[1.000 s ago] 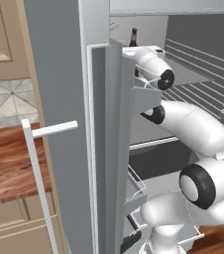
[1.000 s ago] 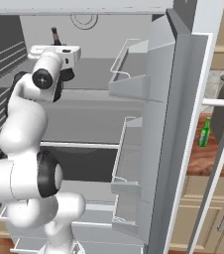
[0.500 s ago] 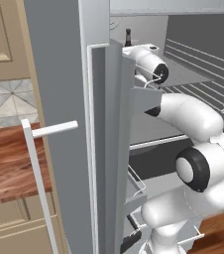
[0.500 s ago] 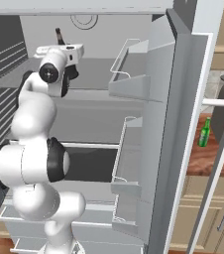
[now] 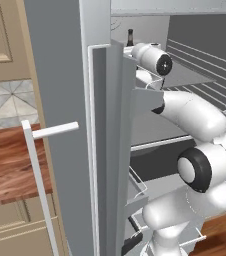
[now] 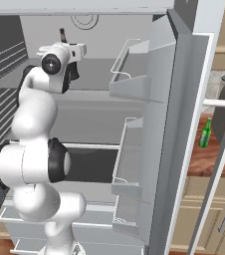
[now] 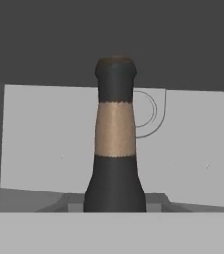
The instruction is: Place the liquor and beer on the top shelf of the fridge to keep them out of children's reach, and place the bell pepper on lower shelves for easy access.
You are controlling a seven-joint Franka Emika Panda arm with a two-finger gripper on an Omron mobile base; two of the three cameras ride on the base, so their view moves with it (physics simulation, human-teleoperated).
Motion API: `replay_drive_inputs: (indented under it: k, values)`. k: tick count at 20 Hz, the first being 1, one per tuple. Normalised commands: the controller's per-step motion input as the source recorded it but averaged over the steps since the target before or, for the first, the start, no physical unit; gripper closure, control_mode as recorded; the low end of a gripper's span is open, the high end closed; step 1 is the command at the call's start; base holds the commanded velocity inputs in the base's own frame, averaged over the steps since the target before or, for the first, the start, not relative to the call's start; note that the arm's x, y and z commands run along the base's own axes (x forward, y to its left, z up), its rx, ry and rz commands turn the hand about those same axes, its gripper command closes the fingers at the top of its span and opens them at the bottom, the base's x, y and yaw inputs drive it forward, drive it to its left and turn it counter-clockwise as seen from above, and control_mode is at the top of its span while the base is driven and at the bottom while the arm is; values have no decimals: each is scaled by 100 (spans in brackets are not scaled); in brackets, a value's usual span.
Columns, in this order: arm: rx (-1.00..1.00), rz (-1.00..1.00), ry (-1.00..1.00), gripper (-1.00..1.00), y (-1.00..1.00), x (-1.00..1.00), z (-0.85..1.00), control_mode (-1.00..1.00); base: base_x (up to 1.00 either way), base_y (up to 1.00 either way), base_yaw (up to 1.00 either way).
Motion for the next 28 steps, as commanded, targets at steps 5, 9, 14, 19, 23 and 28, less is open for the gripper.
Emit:
replay_drive_inputs:
  k: [5,9,14,19,23,28]
  values:
    - [0,0,-1,100,0,0,-61,-100,0,0,0]
    - [0,0,-2,-100,0,0,-51,-100,0,0,0]
    - [0,0,-2,-100,-2,0,-25,-100,0,0,0]
    - [0,0,0,-100,-3,-6,-2,-100,0,0,0]
    - [0,0,3,-100,-15,-35,0,-100,0,0,0]
    - [-1,0,6,-100,-25,-53,0,-100,0,0,0]
